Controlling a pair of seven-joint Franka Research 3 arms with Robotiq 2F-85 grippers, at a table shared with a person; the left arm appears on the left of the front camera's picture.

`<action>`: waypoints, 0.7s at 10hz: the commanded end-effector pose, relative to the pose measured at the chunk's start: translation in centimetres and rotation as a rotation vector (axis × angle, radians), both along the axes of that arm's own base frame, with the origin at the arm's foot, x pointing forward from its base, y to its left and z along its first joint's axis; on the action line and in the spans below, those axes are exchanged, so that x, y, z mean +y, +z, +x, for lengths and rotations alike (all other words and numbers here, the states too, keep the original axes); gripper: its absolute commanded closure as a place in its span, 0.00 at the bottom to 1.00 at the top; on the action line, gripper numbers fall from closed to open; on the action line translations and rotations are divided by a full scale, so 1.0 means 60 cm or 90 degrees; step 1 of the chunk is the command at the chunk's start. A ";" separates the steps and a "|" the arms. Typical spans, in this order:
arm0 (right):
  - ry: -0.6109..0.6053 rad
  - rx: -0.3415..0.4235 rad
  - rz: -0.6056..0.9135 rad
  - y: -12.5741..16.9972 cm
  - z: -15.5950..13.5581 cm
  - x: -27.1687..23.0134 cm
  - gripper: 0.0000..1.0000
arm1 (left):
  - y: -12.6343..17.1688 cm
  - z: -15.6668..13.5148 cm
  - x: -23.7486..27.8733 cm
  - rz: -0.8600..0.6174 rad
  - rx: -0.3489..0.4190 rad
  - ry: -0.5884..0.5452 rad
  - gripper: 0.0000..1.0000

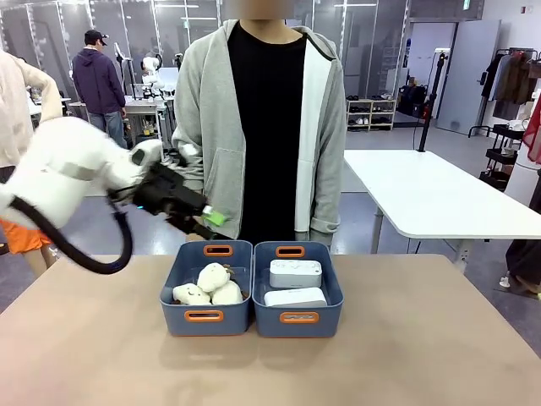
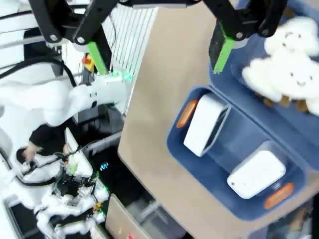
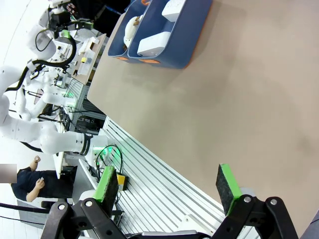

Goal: Sort the digital clocks into the basket.
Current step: Pick up the Digital clock from the table and place it into the empty Plastic storage basket.

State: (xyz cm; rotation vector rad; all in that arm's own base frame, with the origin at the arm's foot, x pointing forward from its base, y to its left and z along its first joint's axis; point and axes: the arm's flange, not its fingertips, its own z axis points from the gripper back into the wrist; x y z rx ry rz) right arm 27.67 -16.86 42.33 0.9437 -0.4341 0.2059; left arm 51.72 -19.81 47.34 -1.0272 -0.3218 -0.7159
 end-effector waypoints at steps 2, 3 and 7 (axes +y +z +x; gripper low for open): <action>-0.002 -0.001 0.002 0.004 0.000 0.003 0.00 | -0.046 -0.122 0.153 -0.104 0.005 0.124 0.00; -0.002 -0.001 0.002 0.004 0.000 0.003 0.00 | -0.067 -0.158 0.204 -0.145 0.016 0.162 0.00; -0.002 -0.001 0.002 0.004 0.000 0.003 0.00 | -0.166 -0.276 0.406 -0.336 0.080 0.320 0.00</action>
